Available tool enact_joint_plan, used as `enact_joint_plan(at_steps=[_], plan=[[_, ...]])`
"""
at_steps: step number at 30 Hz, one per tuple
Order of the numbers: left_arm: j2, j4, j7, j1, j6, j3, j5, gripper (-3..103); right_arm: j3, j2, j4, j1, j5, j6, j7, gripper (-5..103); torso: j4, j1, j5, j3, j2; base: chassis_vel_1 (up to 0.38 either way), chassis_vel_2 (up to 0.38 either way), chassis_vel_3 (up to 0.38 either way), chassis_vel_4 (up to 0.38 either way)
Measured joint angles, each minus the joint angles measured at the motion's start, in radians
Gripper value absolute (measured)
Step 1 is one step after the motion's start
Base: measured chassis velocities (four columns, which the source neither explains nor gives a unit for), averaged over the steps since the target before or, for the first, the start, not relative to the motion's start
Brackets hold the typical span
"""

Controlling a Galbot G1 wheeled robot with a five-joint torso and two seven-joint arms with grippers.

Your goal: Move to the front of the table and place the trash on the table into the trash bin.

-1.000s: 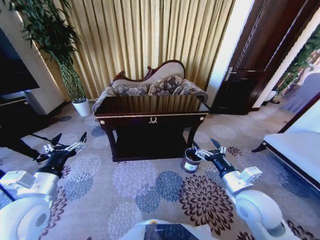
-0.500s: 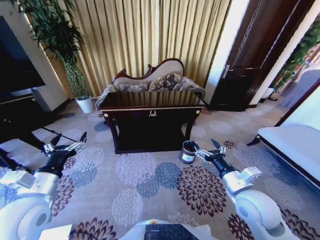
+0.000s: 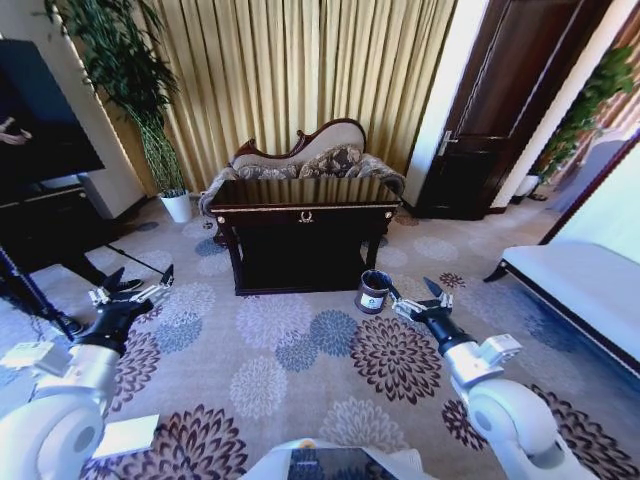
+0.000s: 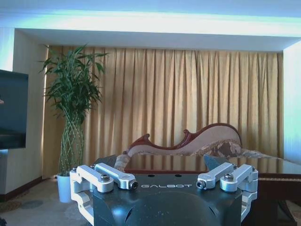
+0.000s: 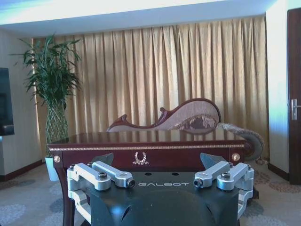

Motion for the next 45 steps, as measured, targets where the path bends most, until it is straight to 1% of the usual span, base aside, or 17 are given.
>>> enact_joint_plan(at_steps=[1,5,7,8,11,16,22,24,27,31,45], plan=[[0.000,0.001,-0.001,0.000,-0.001,0.002,0.001,100,0.000,0.001,-0.005,0.002,-0.002,0.000,0.000,100,0.0001,0.001,0.0006,0.000,0.000,0.000,0.000,0.000,0.000],[-0.002,0.002,-0.005,0.001,-0.001,0.005,0.002,100,0.006,0.004,-0.014,0.006,-0.015,-0.006,0.004,100,0.0000,0.001,0.0005,0.000,0.000,-0.051,0.020,0.044,-0.020],[-0.003,0.006,-0.024,-0.002,0.000,0.015,0.003,100,0.008,0.007,-0.016,0.008,-0.023,-0.015,0.011,100,-0.0001,0.001,0.0006,0.000,0.000,0.000,0.000,0.000,0.000],[-0.003,0.006,-0.024,-0.002,0.000,0.015,0.003,100,0.008,0.007,-0.016,0.008,-0.023,-0.015,0.011,100,-0.0001,0.001,0.0006,0.000,0.000,0.000,0.000,0.000,0.000],[-0.007,0.021,-0.048,-0.005,-0.025,0.038,0.033,100,0.010,0.015,-0.019,0.012,-0.030,-0.019,0.024,100,0.0000,0.000,0.0001,0.000,0.000,0.000,0.000,0.000,0.000],[-0.012,0.022,-0.068,-0.002,-0.034,0.052,0.049,100,0.011,0.022,-0.018,0.015,-0.027,-0.019,0.030,100,0.0000,0.000,0.0004,0.000,0.000,0.000,0.000,0.000,0.000],[-0.010,0.024,-0.072,-0.006,-0.039,0.056,0.049,100,0.016,0.022,-0.017,0.022,-0.022,-0.019,0.041,100,0.0000,0.000,0.0003,0.000,0.000,0.000,0.000,0.000,0.000],[-0.009,0.024,-0.072,-0.008,-0.043,0.058,0.049,100,0.020,0.016,-0.012,0.031,-0.015,-0.019,0.060,100,-0.0001,0.000,0.0005,0.000,0.000,0.000,0.000,0.000,0.000],[-0.011,0.024,-0.071,-0.009,-0.050,0.062,0.049,100,0.024,0.010,-0.004,0.036,-0.011,-0.019,0.068,100,0.0000,0.000,0.0003,0.000,0.000,0.000,0.000,0.000,0.000],[-0.012,0.029,-0.066,-0.011,-0.075,0.075,0.070,100,0.027,0.007,0.009,0.037,-0.011,-0.020,0.074,100,0.0000,0.000,0.0004,0.000,0.000,0.000,0.000,0.000,0.000],[-0.013,0.030,-0.066,-0.009,-0.077,0.073,0.094,100,0.028,0.007,0.021,0.033,-0.030,-0.025,0.098,100,0.0000,0.000,0.0003,0.000,0.000,0.000,0.000,0.000,0.000]])
